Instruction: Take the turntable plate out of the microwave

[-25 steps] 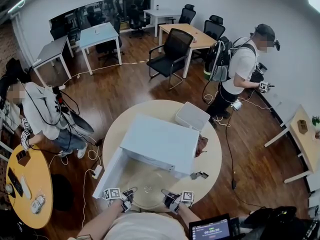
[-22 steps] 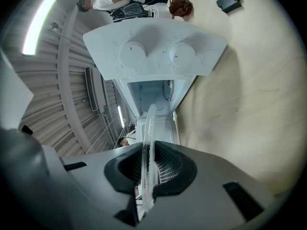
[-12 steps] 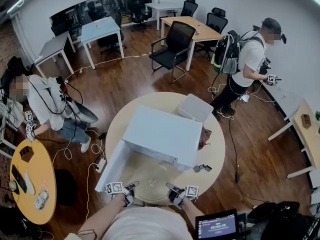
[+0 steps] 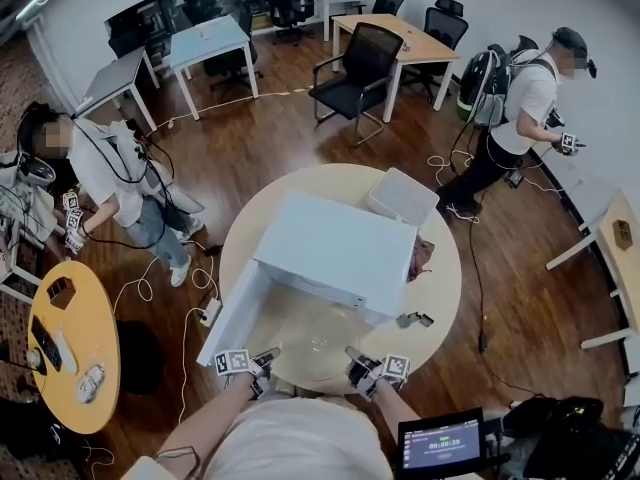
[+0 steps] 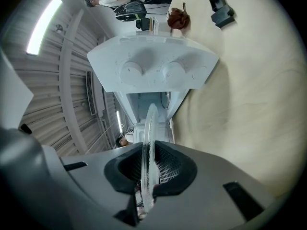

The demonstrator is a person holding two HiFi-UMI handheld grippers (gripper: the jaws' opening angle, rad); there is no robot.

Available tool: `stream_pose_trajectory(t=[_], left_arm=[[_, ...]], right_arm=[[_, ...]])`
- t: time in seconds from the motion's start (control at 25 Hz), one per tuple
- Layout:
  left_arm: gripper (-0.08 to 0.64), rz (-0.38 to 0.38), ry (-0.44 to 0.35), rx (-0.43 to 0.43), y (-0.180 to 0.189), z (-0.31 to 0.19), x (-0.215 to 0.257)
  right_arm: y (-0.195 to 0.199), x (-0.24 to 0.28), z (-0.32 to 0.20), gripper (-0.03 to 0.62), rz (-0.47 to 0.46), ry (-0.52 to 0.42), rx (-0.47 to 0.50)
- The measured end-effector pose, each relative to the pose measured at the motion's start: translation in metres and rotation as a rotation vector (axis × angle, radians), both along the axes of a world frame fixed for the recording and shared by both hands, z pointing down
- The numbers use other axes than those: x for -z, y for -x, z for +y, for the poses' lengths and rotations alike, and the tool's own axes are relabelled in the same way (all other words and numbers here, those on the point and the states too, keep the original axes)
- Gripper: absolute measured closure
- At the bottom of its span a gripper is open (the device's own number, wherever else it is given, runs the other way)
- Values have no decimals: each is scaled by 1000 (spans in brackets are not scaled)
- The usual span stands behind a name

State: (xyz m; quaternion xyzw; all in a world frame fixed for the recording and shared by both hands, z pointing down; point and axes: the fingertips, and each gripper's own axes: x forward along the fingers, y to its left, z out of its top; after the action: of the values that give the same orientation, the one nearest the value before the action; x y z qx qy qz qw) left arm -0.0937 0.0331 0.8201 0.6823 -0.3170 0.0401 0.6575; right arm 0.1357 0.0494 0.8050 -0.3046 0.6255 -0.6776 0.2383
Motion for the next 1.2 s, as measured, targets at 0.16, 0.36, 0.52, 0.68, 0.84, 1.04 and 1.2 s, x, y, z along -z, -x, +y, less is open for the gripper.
stream_pose_trajectory(t=[0.16,0.36,0.52,0.68,0.84,1.04,1.2], left_arm=[[468,-21,19,14,8,6,-5],[468,-28,61,39,21,14,-9],[468,-33,64,52,24,18,-11],[468,-33,65,68,24,22,-10],[468,-6,77,93,31,18,-9],[468,12,87,89,30,24,-8],[468,20,96,95,32,26,-7]], right_arm=[[-8,-2,-2,563,-26,13,-61],[-16,-3,-7,564,-19,25,-111],[-22,-12,-9,563,17,30,-106],[-20,-19,-6,563,31,46,-82],[-9,-32,-7,563,65,66,-62],[-1,-45,-4,563,72,93,-52],[2,-51,-6,563,66,109,-54]])
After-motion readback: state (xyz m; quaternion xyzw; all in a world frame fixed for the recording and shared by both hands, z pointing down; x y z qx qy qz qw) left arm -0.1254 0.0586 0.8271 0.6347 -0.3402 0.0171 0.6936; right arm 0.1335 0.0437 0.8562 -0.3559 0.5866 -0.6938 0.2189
